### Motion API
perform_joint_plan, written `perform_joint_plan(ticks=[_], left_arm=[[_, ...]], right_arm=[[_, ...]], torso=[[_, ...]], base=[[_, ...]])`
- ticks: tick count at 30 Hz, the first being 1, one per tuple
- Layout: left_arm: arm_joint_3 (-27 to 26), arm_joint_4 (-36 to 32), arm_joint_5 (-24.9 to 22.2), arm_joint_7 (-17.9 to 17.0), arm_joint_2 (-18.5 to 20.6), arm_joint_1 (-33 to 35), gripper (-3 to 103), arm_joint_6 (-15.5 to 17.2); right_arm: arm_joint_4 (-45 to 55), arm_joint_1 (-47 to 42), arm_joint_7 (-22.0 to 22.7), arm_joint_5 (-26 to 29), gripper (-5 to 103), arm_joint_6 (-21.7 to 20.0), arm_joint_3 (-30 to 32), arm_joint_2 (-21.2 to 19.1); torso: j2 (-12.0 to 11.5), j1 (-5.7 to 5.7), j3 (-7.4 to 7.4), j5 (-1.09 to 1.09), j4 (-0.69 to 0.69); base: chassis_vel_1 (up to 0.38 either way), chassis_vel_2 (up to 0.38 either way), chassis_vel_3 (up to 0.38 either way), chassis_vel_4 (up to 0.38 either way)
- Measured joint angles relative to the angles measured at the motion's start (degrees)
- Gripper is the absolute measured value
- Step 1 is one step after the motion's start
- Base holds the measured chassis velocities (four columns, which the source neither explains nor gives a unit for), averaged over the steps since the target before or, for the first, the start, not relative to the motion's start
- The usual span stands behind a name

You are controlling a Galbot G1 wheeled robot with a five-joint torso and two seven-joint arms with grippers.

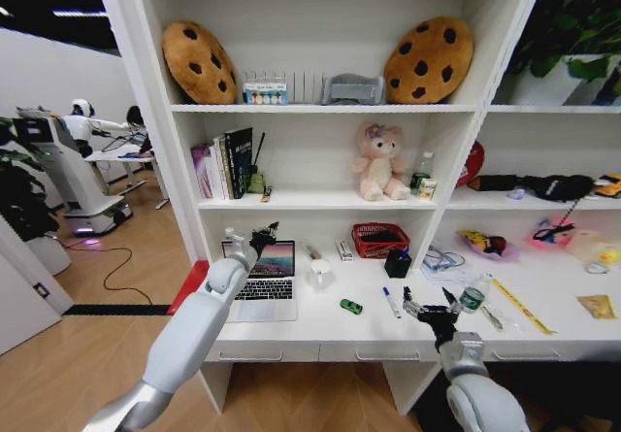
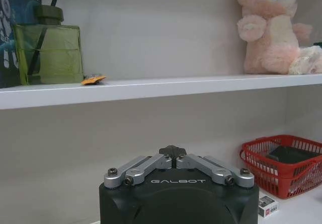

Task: Organize the objects on the table.

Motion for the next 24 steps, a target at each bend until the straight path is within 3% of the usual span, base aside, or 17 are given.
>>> perform_joint_plan(ticks=[3, 5, 6, 8, 10, 12, 17, 24], left_arm=[[0.71, 1.16, -0.61, -0.11, -0.53, -1.58, 0, 1.82], [1.28, 2.54, -1.41, -0.61, -1.29, -4.23, 0, 7.4], [1.28, 2.54, -1.41, -0.61, -1.29, -4.23, 0, 7.4], [1.53, 3.63, -1.53, -0.94, -1.67, -6.33, 0, 11.42], [1.61, 3.96, -1.64, -1.24, -1.74, -7.04, 0, 12.75], [1.71, 5.49, -1.82, -2.1, -1.47, -9.18, 0, 16.17], [1.39, 7.86, -1.13, -0.85, -1.0, -11.07, 0, 18.25], [1.21, 8.83, -0.51, -0.02, -1.01, -11.35, 0, 18.41]], right_arm=[[-0.87, 0.2, -0.15, -0.14, 100, 0.69, 0.16, -0.1], [-1.9, 0.23, -0.2, -0.37, 100, 1.33, 0.3, -0.11], [-1.9, 0.23, -0.2, -0.37, 100, 1.33, 0.3, -0.11], [-2.34, 0.24, -0.2, -0.38, 100, 1.51, 0.36, 0.04], [-2.51, 0.28, -0.19, -0.38, 100, 1.57, 0.37, 0.13], [-3.08, 0.61, -0.17, -0.48, 100, 1.74, 0.19, 0.68], [-3.56, 0.81, -0.14, -0.76, 100, 1.85, -0.21, 0.85], [-3.75, 0.82, -0.12, -0.83, 100, 1.9, -0.26, 0.6]], torso=[[0.0, 0.0, 0.0, 0.0, -0.01], [0.0, 0.0, 0.0, 0.01, -0.02], [0.0, 0.0, 0.0, 0.01, -0.02], [0.0, 0.0, 0.0, 0.0, -0.02], [0.0, -0.01, 0.0, 0.0, -0.03], [0.01, -0.01, -0.01, 0.0, -0.02], [0.01, -0.01, -0.01, 0.0, 0.0], [0.01, -0.01, 0.0, 0.0, -0.01]], base=[[0.0, 0.0, 0.0, 0.0], [0.0, 0.0, 0.0, 0.0], [0.0, 0.0, 0.0, 0.0], [0.0, 0.0, 0.0, 0.0], [0.0, 0.0, 0.0, 0.0], [0.0, 0.0, 0.0, 0.0], [0.0, 0.0, 0.0, 0.0], [0.0, 0.0, 0.0, 0.0]])
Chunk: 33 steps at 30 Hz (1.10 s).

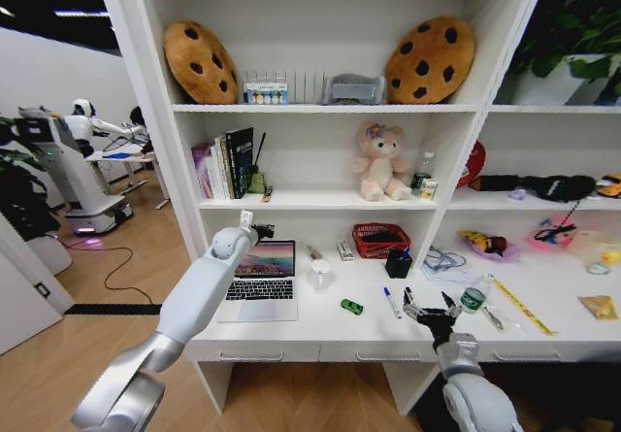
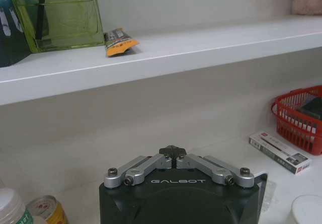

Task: Organize the objects on the table.

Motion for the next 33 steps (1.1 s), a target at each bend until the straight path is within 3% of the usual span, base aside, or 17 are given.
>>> perform_joint_plan(ticks=[9, 17, 33], left_arm=[[-0.26, 3.65, 4.05, 2.78, 0.61, 0.31, 0, -2.17], [-0.05, 2.35, 4.03, 3.18, 1.98, 1.06, 0, -2.16], [0.25, -5.35, 2.99, 3.87, 5.54, 4.11, 0, 1.25]], right_arm=[[-0.12, -0.14, -0.15, -0.58, 100, 0.43, -0.48, -0.4], [-0.43, -0.09, -0.68, -1.31, 100, 1.24, -0.67, 0.06], [0.45, -0.77, -1.49, -1.52, 100, 2.51, 0.34, 1.22]], torso=[[0.0, 0.0, 0.0, -0.01, 0.0], [0.0, -0.01, -0.01, 0.0, 0.0], [0.01, -0.01, -0.01, 0.0, -0.01]], base=[[0.0, 0.0, 0.0, 0.0], [0.0, 0.0, 0.0, 0.0], [0.0, 0.0, 0.0, 0.0]])
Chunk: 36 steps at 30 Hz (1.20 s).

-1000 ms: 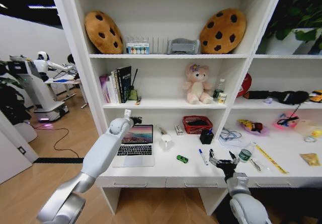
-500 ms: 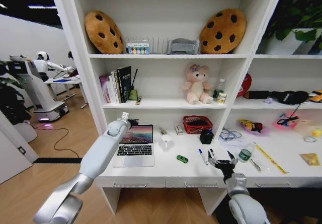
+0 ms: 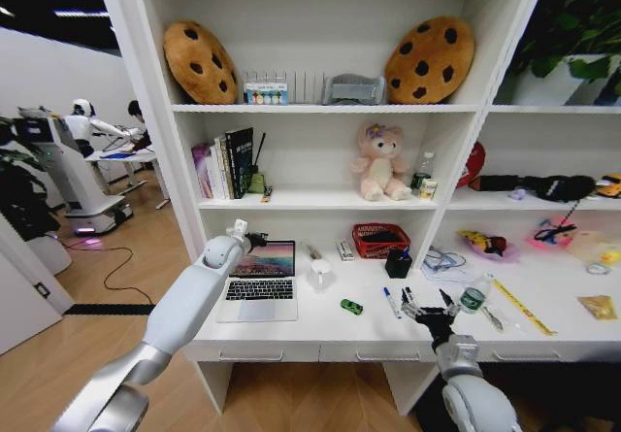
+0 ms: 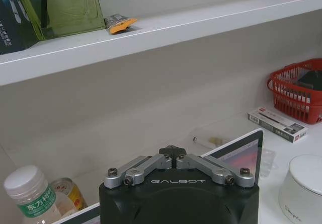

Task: Organize the objects on the table.

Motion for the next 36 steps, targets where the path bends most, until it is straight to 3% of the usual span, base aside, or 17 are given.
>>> perform_joint_plan(ticks=[8, 16, 22, 36], left_arm=[[-0.34, -0.8, -0.16, 0.0, 0.9, 0.63, 0, 0.49], [-0.7, 5.05, 1.36, -1.22, -2.85, -2.08, 0, -1.9], [-0.23, 6.36, 2.2, -0.61, -2.64, -1.89, 0, -2.21], [-1.12, -1.13, 2.29, 0.14, 1.38, 3.42, 0, -1.37]], right_arm=[[-0.06, -0.05, -0.28, -0.33, 100, 0.35, -0.06, 0.41], [-0.39, -0.44, -1.02, -0.8, 100, 0.86, -0.11, 0.77], [-0.56, 0.13, -1.3, -0.63, 100, 0.78, -0.07, 0.81], [-1.85, 0.9, -1.3, -0.81, 100, 0.82, -0.36, 0.66]], torso=[[0.0, 0.0, 0.0, 0.0, 0.01], [0.0, 0.0, 0.0, 0.0, -0.02], [0.0, 0.0, 0.0, 0.0, 0.0], [0.0, 0.0, 0.0, -0.01, 0.01]], base=[[0.0, 0.0, 0.0, 0.0], [0.0, 0.0, 0.0, 0.0], [0.0, 0.0, 0.0, 0.0], [0.0, 0.0, 0.0, 0.0]])
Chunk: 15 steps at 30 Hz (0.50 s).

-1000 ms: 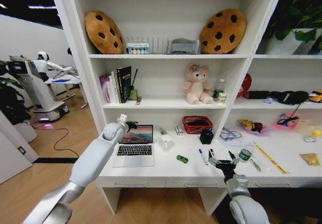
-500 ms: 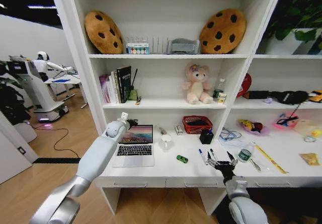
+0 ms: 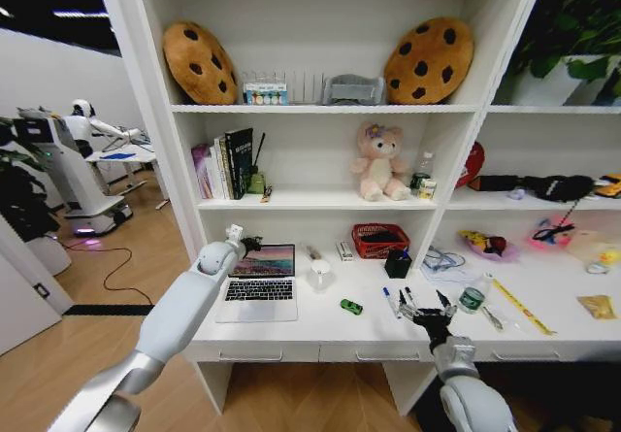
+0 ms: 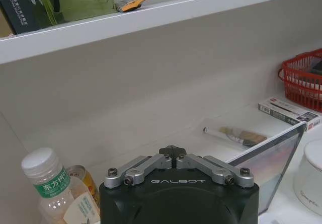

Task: Organize the objects on the table.

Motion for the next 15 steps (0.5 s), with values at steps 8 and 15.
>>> perform_joint_plan(ticks=[8, 15], left_arm=[[-0.86, -4.45, -1.55, -1.39, 0.59, 0.98, 0, 1.01], [-0.9, -4.92, -2.73, -2.12, 0.28, 0.13, 0, 1.36]], right_arm=[[-0.97, -0.21, -0.51, -0.94, 100, 0.65, -0.75, 0.87], [-1.37, -0.09, -0.73, -0.97, 100, 0.86, -0.78, 0.98]], torso=[[0.0, 0.0, 0.01, 0.0, 0.0], [0.0, 0.0, 0.01, 0.01, -0.01]], base=[[0.0, 0.0, 0.0, 0.0], [0.0, 0.0, 0.0, 0.0]])
